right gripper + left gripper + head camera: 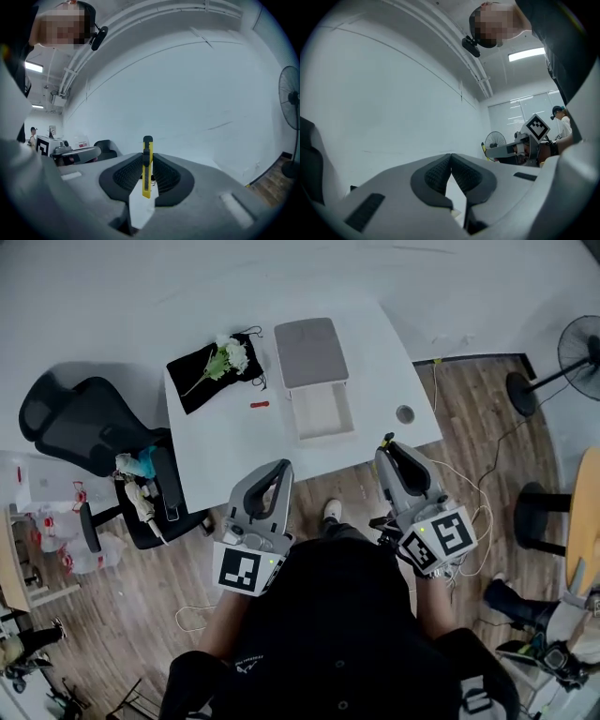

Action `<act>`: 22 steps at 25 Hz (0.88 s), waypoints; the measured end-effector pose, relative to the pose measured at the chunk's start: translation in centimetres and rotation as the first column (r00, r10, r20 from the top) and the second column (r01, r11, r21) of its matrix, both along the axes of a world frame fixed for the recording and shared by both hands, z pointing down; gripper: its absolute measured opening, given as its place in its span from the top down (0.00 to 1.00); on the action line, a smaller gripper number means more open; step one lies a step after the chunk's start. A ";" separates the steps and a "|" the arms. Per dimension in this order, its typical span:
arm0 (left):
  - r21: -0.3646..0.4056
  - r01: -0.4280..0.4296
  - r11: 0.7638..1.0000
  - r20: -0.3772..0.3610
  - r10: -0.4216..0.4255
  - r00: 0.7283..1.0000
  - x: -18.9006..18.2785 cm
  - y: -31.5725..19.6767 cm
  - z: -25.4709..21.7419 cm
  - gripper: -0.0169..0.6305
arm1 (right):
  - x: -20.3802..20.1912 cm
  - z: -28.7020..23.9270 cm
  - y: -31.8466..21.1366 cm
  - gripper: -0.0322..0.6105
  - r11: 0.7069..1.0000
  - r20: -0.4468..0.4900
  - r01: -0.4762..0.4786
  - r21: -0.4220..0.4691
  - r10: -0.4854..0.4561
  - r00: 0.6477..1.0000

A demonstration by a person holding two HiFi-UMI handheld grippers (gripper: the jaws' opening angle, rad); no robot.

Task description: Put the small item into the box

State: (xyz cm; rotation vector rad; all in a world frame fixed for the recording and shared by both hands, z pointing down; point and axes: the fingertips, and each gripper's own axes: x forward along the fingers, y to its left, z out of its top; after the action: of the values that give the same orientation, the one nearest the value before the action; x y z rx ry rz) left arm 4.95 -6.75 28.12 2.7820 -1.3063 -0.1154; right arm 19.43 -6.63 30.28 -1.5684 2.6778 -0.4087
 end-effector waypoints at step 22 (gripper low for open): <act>-0.071 0.159 0.985 0.006 -0.159 0.987 0.2 -4.8 3.3 0.97 | -0.8 3.1 -8.1 0.84 0.976 -0.074 0.208 -0.066 -0.213 0.974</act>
State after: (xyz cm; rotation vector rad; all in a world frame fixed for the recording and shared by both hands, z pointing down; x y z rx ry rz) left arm 5.16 -11.55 31.38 2.6168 -1.5004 -0.0748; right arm 18.61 -14.73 33.39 -1.3448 2.9322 -0.4398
